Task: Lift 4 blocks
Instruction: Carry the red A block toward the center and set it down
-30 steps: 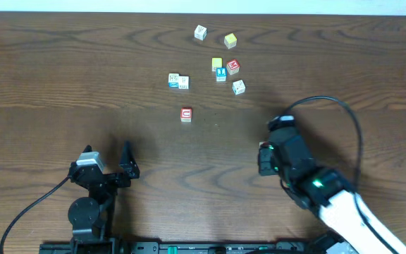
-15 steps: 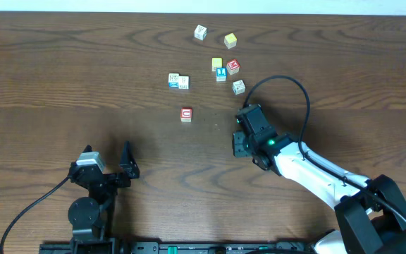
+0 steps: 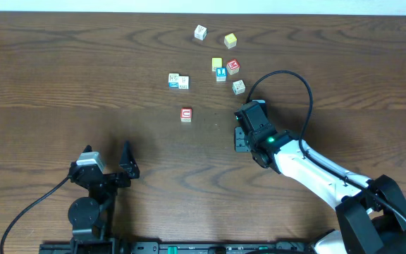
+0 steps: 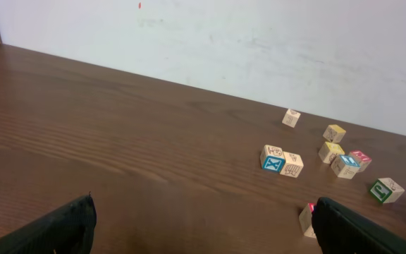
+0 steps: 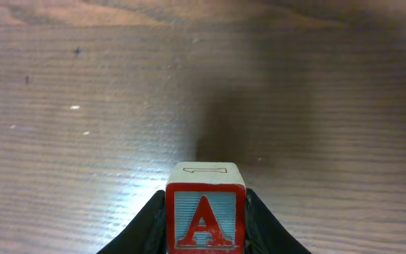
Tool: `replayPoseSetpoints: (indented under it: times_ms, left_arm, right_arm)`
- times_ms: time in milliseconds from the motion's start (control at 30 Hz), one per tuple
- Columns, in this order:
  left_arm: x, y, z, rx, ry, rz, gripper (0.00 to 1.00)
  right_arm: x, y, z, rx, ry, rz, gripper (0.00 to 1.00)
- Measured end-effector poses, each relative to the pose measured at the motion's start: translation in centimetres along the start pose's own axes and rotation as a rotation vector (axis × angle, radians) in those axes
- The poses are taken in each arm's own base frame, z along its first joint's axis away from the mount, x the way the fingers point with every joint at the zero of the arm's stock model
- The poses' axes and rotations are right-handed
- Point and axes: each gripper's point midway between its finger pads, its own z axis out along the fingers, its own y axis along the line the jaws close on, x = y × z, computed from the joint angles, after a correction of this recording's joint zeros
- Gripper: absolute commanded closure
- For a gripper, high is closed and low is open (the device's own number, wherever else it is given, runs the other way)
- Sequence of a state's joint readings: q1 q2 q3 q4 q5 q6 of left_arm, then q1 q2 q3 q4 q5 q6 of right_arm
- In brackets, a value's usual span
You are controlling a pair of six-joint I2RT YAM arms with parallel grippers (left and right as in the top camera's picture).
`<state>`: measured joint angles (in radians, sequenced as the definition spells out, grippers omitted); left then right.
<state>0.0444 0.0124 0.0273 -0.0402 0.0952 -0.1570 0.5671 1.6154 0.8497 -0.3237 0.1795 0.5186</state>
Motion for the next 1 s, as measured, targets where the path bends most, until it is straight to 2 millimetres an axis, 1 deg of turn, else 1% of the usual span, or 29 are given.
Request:
replayPoseSetpoints:
  times_ms: [200,300,400,433,467,533,633,733,1000]
  left_arm:
    - [0.0,0.0,0.0,0.000,0.000,0.000,0.02]
    - [0.0,0.0,0.0,0.000,0.000,0.000,0.02]
    - [0.0,0.0,0.0,0.000,0.000,0.000,0.02]
    - [0.0,0.0,0.0,0.000,0.000,0.000,0.02]
    - [0.0,0.0,0.0,0.000,0.000,0.000,0.02]
    - [0.0,0.0,0.0,0.000,0.000,0.000,0.02]
    - [0.0,0.0,0.0,0.000,0.000,0.000,0.02]
    - [0.0,0.0,0.0,0.000,0.000,0.000,0.02]
    - [0.0,0.0,0.0,0.000,0.000,0.000,0.02]
  right_arm:
    - [-0.8,0.2,1.1,0.005,-0.040,0.002,0.89]
    - [-0.7,0.2,2.0,0.012,-0.037,-0.002,0.88]
    - [-0.5,0.2,2.3,0.017,-0.033,-0.003,0.87]
    - [-0.5,0.2,2.3,0.017,-0.033,-0.003,0.85]
    - [-0.5,0.2,2.3,0.017,-0.033,-0.003,0.79]
    - [-0.5,0.1,2.3,0.019,-0.031,-0.003,0.61]
    - [-0.4,0.0,2.3,0.025,-0.028,-0.012,0.49]
    - [-0.4,-0.1,2.3,0.027,-0.029,-0.012,0.47]
    - [-0.4,-0.1,2.3,0.028,-0.029,-0.015,0.45]
